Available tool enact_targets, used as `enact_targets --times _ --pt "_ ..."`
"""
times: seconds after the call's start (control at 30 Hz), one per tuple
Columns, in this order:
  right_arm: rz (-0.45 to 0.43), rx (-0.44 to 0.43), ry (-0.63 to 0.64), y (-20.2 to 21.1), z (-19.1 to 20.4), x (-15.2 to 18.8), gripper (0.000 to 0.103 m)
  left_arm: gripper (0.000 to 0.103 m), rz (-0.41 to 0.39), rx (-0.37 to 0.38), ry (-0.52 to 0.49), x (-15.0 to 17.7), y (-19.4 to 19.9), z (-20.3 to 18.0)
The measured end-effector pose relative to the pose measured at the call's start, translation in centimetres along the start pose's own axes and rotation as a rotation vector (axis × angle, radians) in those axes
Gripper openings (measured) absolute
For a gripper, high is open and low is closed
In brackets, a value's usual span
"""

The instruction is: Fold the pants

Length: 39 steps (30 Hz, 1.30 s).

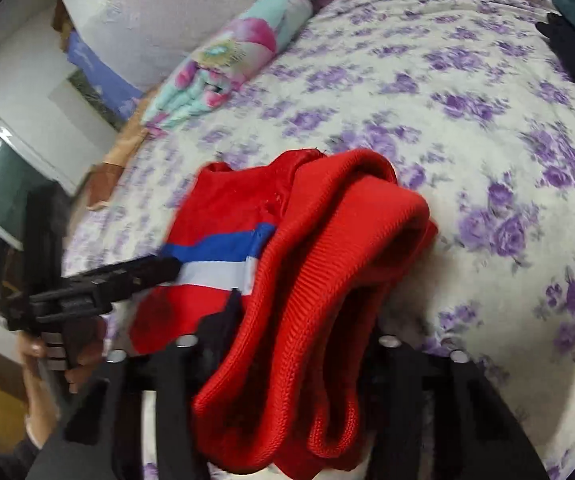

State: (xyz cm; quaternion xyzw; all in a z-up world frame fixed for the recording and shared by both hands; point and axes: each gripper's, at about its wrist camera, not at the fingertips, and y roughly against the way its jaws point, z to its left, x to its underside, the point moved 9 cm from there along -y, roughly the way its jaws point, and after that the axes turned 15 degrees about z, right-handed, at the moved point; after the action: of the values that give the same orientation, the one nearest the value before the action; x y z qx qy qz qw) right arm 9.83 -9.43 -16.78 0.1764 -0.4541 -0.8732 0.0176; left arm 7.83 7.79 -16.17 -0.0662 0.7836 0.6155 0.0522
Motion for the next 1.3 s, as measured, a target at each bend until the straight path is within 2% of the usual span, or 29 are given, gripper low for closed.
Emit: enact_targets --times 0.07,0.27,0.47,0.57,0.63,0.67,0.7,0.77,0.8,0.87,0.97,1.0,1.1,1.13,1.17,1.23,1.3 --pt "-0.010 -0.026 0.003 0.8 -0.4 0.3 0.038 0.098 0.009 0.025 -0.008 0.2 0.0 -0.1" --pt "-0.014 -0.060 -0.049 2.0 -3.6 1.1 0.036 0.098 0.059 0.133 -0.007 0.3 -0.4 -1.4" --pt "-0.022 -0.055 -0.026 1.7 -3.7 1.4 0.037 0.098 0.091 0.135 -0.013 -0.1 -1.6 -3.1" --pt "-0.017 -0.065 -0.024 1.5 -3.8 1.4 0.038 0.097 0.119 0.172 -0.016 -0.5 -2.5 -4.0" --pt "-0.014 -0.067 -0.016 1.4 -3.6 1.5 0.042 0.080 0.092 0.174 -0.033 -1.0 -2.3 -4.9" --pt "-0.010 -0.068 -0.012 1.4 -3.5 1.6 0.046 0.072 0.088 0.185 -0.051 -1.0 -2.2 -5.4" --pt "-0.003 -0.073 -0.005 1.4 -3.3 1.8 0.049 0.070 0.083 0.172 -0.054 -1.1 -2.1 -5.5" --pt "0.012 -0.085 0.015 1.3 -2.6 2.0 0.062 0.069 0.077 0.163 -0.063 -1.1 -2.0 -5.7" --pt "0.014 -0.081 0.020 1.2 -2.4 2.1 0.063 0.068 0.075 0.166 -0.066 -1.1 -2.0 -5.7" --pt "0.019 -0.072 0.015 0.8 -2.2 2.0 0.064 0.068 0.077 0.193 -0.064 -1.1 -2.0 -5.4" --pt "0.024 -0.104 -0.015 0.5 -2.2 1.6 0.064 0.082 0.098 0.264 -0.028 -1.0 -2.7 -4.7" --pt "0.025 -0.113 -0.016 0.5 -2.2 1.5 0.064 0.087 0.088 0.288 -0.043 -1.0 -2.7 -5.0" --pt "0.017 -0.091 -0.002 0.2 -1.8 1.5 0.063 0.089 0.072 0.213 -0.094 -0.7 -2.9 -6.2" --pt "0.015 -0.078 0.000 0.1 -1.8 1.4 0.055 0.086 0.062 0.187 -0.100 -0.7 -2.9 -6.5" --pt "0.015 -0.058 -0.001 0.0 -1.8 1.3 0.042 0.076 0.045 0.146 -0.107 -0.8 -2.7 -6.8" --pt "0.020 -0.044 0.000 -0.1 -1.7 1.2 0.035 0.058 0.032 0.122 -0.137 -0.7 -2.1 -7.2" --pt "0.012 -0.015 0.019 0.4 -1.2 1.2 0.031 0.035 0.005 0.100 -0.153 -0.7 -0.9 -7.3"
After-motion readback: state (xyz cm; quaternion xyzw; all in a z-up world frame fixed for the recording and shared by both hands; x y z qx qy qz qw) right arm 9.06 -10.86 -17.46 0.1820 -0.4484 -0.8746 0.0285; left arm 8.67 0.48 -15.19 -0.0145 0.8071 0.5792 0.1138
